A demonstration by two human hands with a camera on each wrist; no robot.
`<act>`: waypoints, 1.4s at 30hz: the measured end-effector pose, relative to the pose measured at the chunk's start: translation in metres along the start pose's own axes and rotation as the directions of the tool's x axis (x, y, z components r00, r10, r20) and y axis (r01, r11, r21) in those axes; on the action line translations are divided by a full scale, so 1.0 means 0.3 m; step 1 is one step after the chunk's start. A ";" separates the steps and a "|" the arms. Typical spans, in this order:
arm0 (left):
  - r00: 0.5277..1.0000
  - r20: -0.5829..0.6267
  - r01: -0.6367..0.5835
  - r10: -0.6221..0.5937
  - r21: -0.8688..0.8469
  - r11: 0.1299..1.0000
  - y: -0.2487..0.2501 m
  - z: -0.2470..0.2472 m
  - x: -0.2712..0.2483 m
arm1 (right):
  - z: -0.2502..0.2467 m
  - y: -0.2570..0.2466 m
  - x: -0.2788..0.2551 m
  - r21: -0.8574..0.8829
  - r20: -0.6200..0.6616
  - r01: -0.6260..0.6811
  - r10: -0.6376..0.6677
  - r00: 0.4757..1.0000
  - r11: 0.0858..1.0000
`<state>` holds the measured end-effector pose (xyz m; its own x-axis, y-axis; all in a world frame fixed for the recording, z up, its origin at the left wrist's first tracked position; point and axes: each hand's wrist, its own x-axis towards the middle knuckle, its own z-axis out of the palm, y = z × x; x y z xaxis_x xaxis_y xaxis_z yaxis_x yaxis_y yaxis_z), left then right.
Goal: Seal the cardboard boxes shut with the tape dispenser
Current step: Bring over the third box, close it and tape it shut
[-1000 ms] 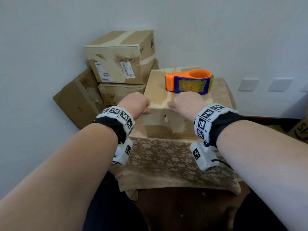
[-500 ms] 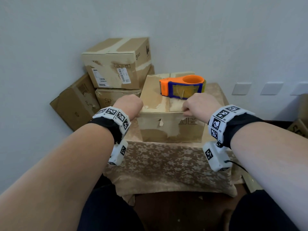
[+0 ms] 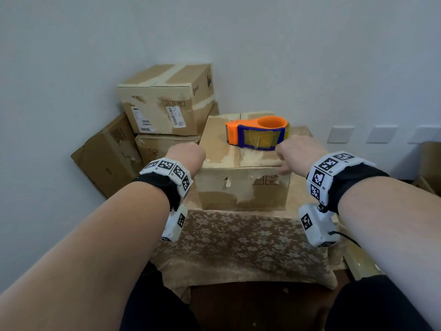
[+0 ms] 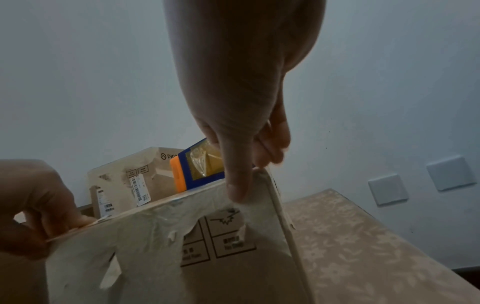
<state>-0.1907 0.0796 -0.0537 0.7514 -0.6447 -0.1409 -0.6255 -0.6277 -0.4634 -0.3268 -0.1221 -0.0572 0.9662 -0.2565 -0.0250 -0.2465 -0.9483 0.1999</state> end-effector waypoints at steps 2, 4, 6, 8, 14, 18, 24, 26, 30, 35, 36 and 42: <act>1.000 -0.001 0.008 -0.008 -0.010 1.000 0.000 0.007 0.005 | -0.002 0.002 0.001 -0.031 0.023 -0.016 0.016 1.000 0.999; 1.000 0.003 0.021 -0.021 -0.054 0.998 -0.010 0.022 0.018 | 0.001 0.001 0.004 -0.040 0.047 -0.025 0.027 0.999 0.999; 0.999 0.002 0.033 -0.033 -0.117 0.993 -0.024 0.047 0.033 | 0.009 -0.001 0.006 -0.028 0.078 -0.033 0.035 0.996 0.999; 0.999 -0.007 0.038 -0.040 -0.177 0.983 -0.034 0.068 0.043 | 0.018 0.000 0.013 -0.008 0.109 -0.035 0.036 0.993 0.999; 0.999 -0.010 0.032 -0.035 -0.260 0.965 -0.052 0.081 0.060 | 0.046 0.010 0.027 0.012 0.120 -0.065 0.063 0.991 0.998; 0.999 0.004 0.048 -0.048 -0.263 0.964 -0.045 0.078 0.059 | 0.054 0.011 0.037 0.005 0.143 -0.083 0.081 0.986 0.997; 0.993 0.090 0.102 -0.080 -0.273 0.957 -0.020 0.032 0.058 | -0.014 0.017 0.028 0.088 -0.015 -0.099 0.100 0.995 0.991; 0.988 0.114 0.128 -0.101 -0.270 0.954 0.000 0.009 0.058 | -0.035 0.008 0.032 0.151 -0.211 -0.099 0.130 0.969 0.984; 0.988 0.131 0.117 -0.087 -0.245 0.962 0.028 -0.010 0.064 | -0.010 0.011 0.080 0.254 -0.295 -0.059 0.135 0.946 0.965; 0.984 0.157 0.113 -0.078 -0.225 0.968 0.043 -0.024 0.068 | 0.042 0.012 0.114 0.165 -0.203 -0.105 0.138 0.969 0.981; 0.983 0.165 0.116 -0.079 -0.225 0.967 0.045 -0.028 0.069 | 0.041 0.009 0.114 0.143 -0.216 -0.113 0.142 0.966 0.983; 0.964 0.242 0.171 -0.114 -0.229 0.958 0.077 -0.072 0.066 | 0.052 0.027 0.078 0.181 -0.240 -0.157 0.198 0.950 0.971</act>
<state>-0.1949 0.0428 -0.0484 0.8462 -0.4442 -0.2944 -0.5192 -0.8116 -0.2678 -0.3073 -0.1388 -0.0713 0.8873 -0.3870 0.2509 -0.4046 -0.9143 0.0207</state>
